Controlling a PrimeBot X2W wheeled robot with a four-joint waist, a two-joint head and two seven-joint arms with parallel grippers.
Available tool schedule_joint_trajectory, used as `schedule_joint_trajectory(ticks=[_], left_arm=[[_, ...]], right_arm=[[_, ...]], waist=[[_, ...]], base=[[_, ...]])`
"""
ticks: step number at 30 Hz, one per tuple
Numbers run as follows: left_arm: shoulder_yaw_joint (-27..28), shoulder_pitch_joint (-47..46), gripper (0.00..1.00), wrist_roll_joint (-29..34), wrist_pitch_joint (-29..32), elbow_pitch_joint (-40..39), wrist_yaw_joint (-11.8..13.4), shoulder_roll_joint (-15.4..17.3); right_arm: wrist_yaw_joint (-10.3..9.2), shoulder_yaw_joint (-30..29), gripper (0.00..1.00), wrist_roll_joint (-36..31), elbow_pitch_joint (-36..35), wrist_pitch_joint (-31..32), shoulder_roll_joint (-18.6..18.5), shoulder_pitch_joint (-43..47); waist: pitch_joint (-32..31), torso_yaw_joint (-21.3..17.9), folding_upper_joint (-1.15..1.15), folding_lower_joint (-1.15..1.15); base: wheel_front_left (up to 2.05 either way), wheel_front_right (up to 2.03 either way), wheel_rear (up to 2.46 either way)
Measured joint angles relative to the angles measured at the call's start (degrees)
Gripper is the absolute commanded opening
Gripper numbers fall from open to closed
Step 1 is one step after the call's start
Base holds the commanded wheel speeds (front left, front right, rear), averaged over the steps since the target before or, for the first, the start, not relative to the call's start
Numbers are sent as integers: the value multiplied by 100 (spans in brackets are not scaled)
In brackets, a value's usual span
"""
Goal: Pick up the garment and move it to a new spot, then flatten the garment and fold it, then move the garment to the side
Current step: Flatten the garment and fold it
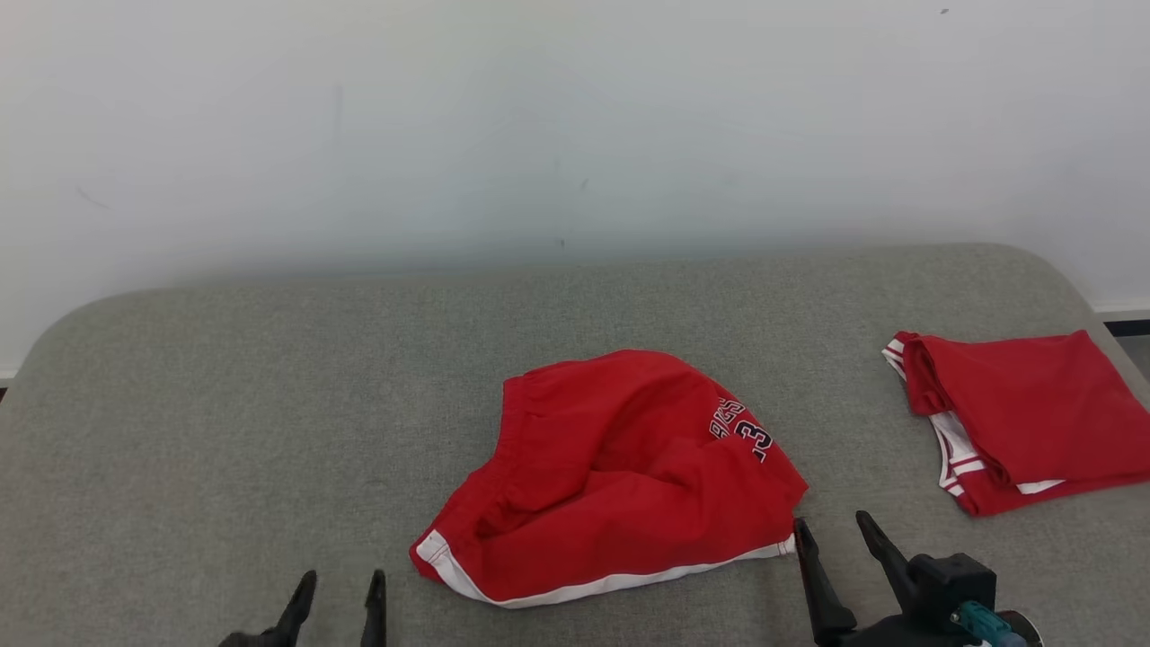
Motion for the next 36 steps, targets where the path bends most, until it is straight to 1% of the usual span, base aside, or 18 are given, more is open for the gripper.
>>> schedule_joint_trajectory(ticks=[7,12,19,24,27,31,34,36], left_arm=[[-432,-875,100,94,369,811,-245,168],[-681,-1366,100,133,365,1511,-344,292],[-954,-1893,100,127,170,2149,-394,430],[-1118,-2017,100,73,73,2380,-416,503],[-1319,-2046,100,56,12,2472,-427,573],[-1642,-2152,100,-19,-56,2509,-435,656],[-1849,-2285,100,-3,-110,2504,-435,787],[-1886,-2317,100,33,-123,2475,-435,828]], right_arm=[[0,191,100,-129,247,201,-8,-322],[0,390,100,-146,486,236,-55,-596],[0,568,100,-83,870,125,-107,-873],[0,622,100,-5,1046,25,-118,-928],[0,634,100,12,1154,-44,-116,-948],[0,646,100,16,1260,-101,-112,-1007],[0,682,100,24,1318,-121,-99,-1035],[0,691,100,37,1350,-141,-96,-1059]], waist=[[242,-23,0,0],[458,-129,0,0],[806,-298,0,1],[955,-367,0,1],[1008,-388,0,1],[1003,-354,0,1],[1011,-337,0,1],[1024,-331,0,1]], base=[[0,0,0],[0,0,0],[0,0,0],[0,0,0],[0,0,0],[0,0,0],[0,0,0],[0,0,0]])
